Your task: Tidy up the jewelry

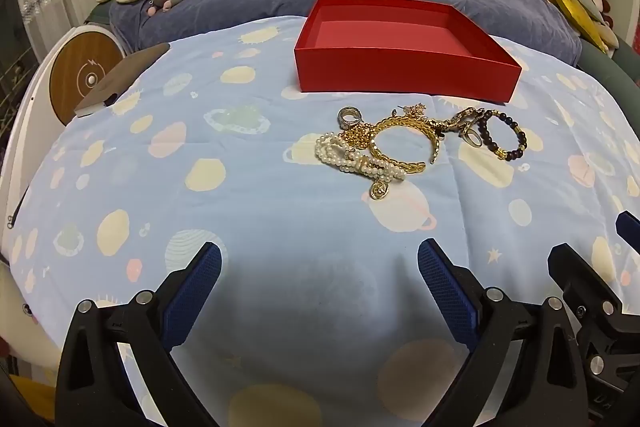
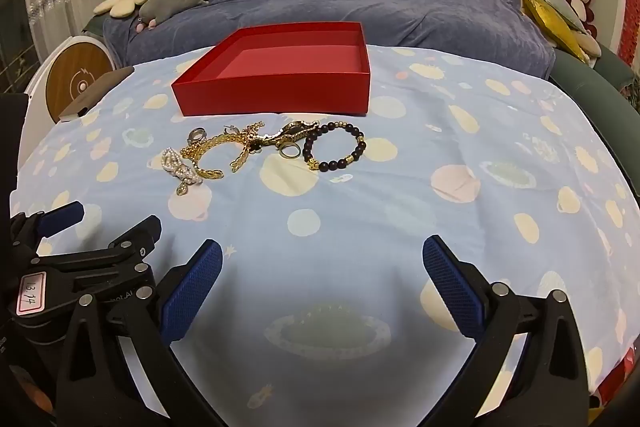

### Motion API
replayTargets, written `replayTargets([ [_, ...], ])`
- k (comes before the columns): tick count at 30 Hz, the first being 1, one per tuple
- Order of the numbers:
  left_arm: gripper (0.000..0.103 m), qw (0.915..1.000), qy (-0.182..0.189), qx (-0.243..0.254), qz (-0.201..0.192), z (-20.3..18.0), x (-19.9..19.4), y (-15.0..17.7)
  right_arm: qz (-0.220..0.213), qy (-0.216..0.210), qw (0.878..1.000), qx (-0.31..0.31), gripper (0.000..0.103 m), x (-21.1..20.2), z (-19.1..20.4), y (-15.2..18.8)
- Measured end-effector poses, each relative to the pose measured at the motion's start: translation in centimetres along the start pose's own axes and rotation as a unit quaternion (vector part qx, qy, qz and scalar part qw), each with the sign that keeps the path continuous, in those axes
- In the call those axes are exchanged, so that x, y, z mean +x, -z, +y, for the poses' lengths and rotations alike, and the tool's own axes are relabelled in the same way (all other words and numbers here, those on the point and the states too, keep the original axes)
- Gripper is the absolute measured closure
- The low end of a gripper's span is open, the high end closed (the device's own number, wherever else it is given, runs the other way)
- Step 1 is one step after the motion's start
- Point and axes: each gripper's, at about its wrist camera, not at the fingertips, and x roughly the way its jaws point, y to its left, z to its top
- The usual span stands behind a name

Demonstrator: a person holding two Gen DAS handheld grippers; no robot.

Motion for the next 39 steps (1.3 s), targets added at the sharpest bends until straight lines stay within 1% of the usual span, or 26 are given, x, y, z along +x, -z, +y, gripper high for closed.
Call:
replayTargets([
  [14, 0.007, 1.0, -0.003, 0.002, 0.002, -0.33, 0.08, -0.31, 0.002, -0.003, 1.0, 0.002, 0.005, 0.15, -0.01, 0.05],
  [39, 0.007, 1.0, -0.007, 0.006, -0.001, -0.03, 0.11, 0.05, 0.004, -0.003, 1.0, 0.002, 0.005, 0.28, 0.0, 0.12],
])
